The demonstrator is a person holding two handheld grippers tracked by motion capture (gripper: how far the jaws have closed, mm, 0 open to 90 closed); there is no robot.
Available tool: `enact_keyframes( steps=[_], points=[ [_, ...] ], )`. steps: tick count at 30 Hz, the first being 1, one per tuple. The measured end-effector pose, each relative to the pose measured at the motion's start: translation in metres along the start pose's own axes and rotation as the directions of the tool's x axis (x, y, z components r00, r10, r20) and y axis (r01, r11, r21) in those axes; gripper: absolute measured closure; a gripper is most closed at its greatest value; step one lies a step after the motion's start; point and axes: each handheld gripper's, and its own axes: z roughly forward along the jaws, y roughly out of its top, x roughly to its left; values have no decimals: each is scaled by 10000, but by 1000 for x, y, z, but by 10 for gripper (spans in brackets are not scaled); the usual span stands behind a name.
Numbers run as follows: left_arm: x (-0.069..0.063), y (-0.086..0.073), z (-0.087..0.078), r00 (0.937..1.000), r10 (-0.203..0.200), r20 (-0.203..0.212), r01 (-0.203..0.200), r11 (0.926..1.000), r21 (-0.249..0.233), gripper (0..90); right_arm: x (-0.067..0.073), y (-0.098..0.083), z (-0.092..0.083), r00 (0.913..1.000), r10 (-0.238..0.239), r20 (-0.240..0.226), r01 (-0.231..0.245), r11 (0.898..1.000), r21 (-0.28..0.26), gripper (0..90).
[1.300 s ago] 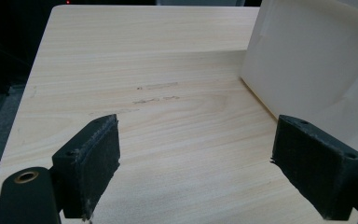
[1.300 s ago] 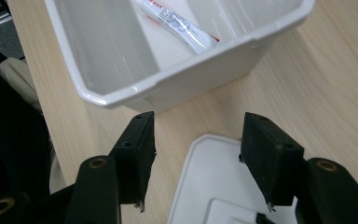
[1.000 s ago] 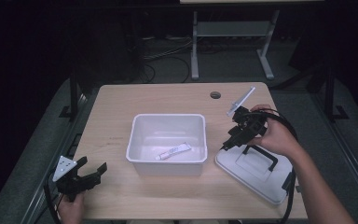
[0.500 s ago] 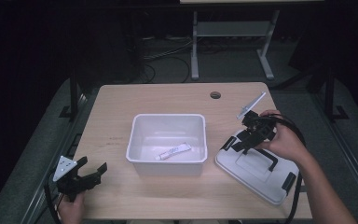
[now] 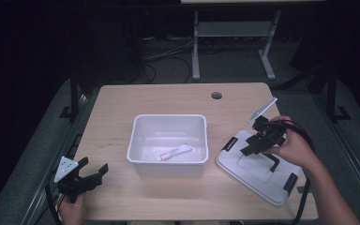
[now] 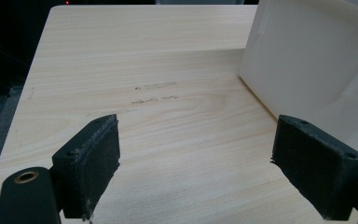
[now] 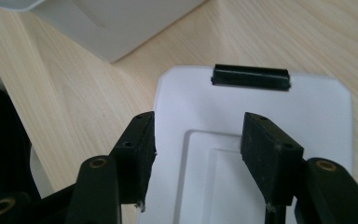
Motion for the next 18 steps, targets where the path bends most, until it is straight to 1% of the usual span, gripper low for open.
enact_keyframes(
  steps=[2,4,6,9,18],
  points=[
    [0,0,0,10000,4,-6,-4,10000,7,140,-4,-5,0,9999,151,16,-151,9999,-28,445],
    [0,0,0,10000,-12,-16,12,10000,5,140,-6,-7,0,9998,184,7,-184,9998,-27,445],
    [0,0,0,10000,-63,-15,63,10000,-21,140,-10,-13,0,9992,405,33,-405,9992,-63,446],
    [0,0,0,10000,-46,-23,46,10000,-21,140,-15,-18,0,9984,553,70,-553,9984,-88,450],
    [0,1,1,10000,-65,-13,65,10000,-38,140,-24,-30,2,9963,837,168,-833,9963,-214,457]
  ],
)
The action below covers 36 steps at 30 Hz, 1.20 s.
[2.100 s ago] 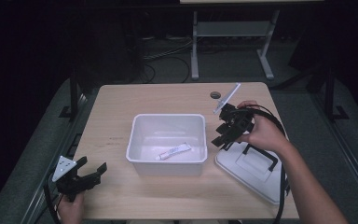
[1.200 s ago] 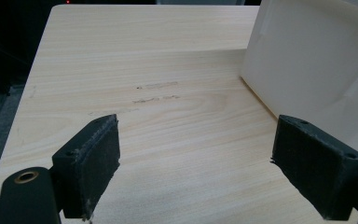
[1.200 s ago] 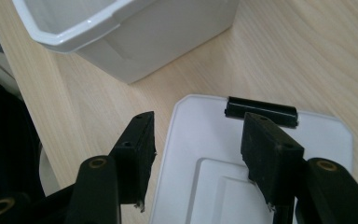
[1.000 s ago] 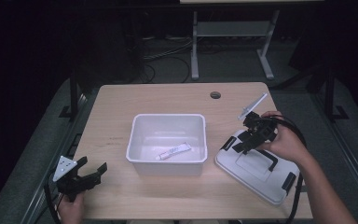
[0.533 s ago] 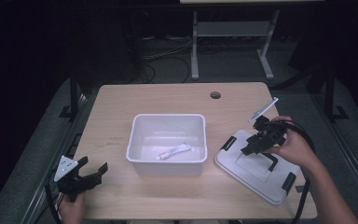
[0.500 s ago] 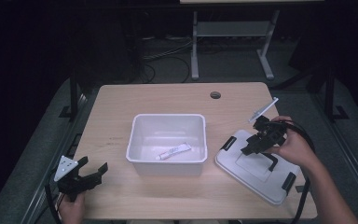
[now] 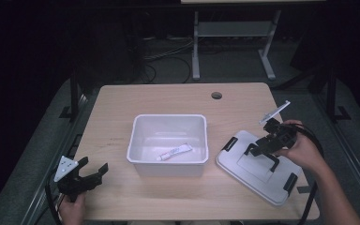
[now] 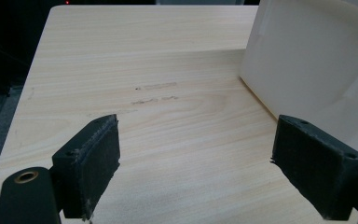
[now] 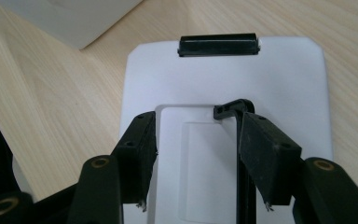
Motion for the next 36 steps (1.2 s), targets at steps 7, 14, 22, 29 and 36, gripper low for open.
enact_keyframes(
  steps=[7,14,22,29,36],
  points=[
    [0,0,0,10000,23,15,-24,10000,26,140,-9,-9,2,9996,262,47,-262,9996,89,480],
    [0,-1,0,10000,-28,16,28,10000,28,140,-15,-17,4,9988,484,39,-484,9988,89,517],
    [0,-1,0,10000,-7,1,7,10000,32,140,-24,-26,8,9968,797,-28,-797,9968,43,573],
    [0,-1,0,10000,-8,-7,8,10000,36,140,-26,-28,11,9959,903,-66,-903,9959,74,634],
    [1,-1,-1,10000,-5,-17,5,10000,30,140,-26,-29,13,9961,878,35,-879,9961,119,705]
  ],
)
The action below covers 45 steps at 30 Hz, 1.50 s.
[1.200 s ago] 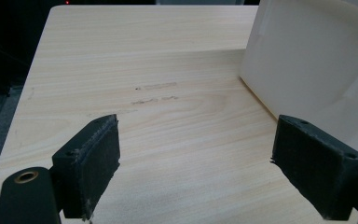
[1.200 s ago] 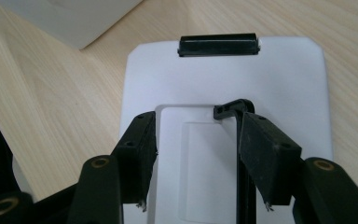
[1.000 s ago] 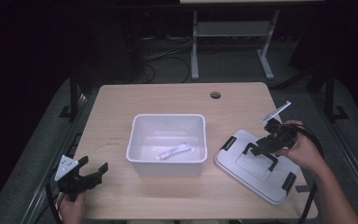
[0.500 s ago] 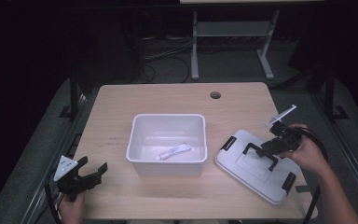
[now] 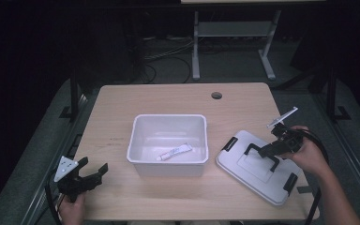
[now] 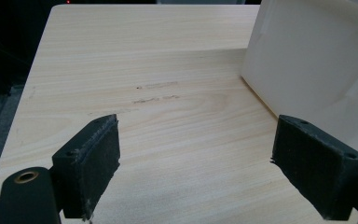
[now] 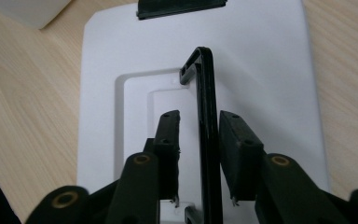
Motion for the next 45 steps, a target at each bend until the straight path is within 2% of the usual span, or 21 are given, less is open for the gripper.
enact_keyframes(
  steps=[10,12,17,37,45],
  points=[
    [0,0,0,10000,12,10,-12,10000,23,140,0,-2,2,10000,-41,-13,41,10000,83,766],
    [0,0,0,10000,-7,-10,7,10000,-12,140,0,-3,3,10000,-37,-67,38,10000,55,814],
    [0,0,0,10000,2,3,-2,10000,-16,140,2,-3,3,9998,-91,-155,92,9999,85,830],
    [0,0,-1,10000,11,-51,-11,10000,-63,140,9,-2,1,9994,-344,-45,345,9992,210,843],
    [1,0,-1,10000,-2,-65,2,10000,-60,140,14,-1,-10,9987,-501,34,501,9987,41,844]
  ],
)
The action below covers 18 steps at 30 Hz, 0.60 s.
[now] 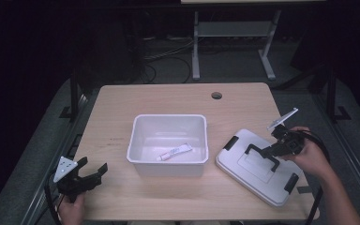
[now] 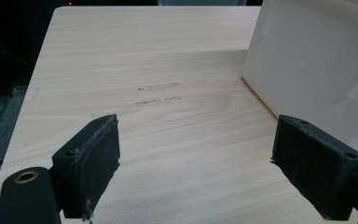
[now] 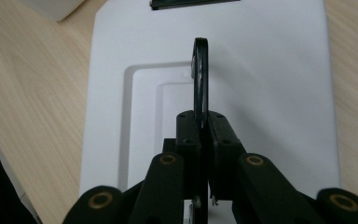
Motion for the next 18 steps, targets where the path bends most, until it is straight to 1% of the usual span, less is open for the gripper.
enact_keyframes(
  steps=[4,5,8,10,13,18],
  points=[
    [0,0,0,10000,0,-7,0,10000,2,140,5,2,-10,9999,-155,59,155,9998,-102,844],
    [-1,0,0,10000,4,-9,-4,10000,2,140,5,2,-10,9999,-155,59,155,9998,-102,844],
    [-1,0,0,10000,20,-2,-20,10000,9,140,8,3,-17,9995,-262,178,266,9995,-191,844],
    [-1,0,0,10000,27,-10,-27,10000,24,140,10,4,-24,9990,-374,236,380,9990,-245,844],
    [0,0,0,10000,33,-12,-33,10000,29,140,12,5,-27,9989,-399,238,404,9989,-241,844],
    [0,-1,0,10000,-2,-26,2,10000,44,140,15,4,-39,9979,-517,401,528,9982,-272,844]
  ],
)
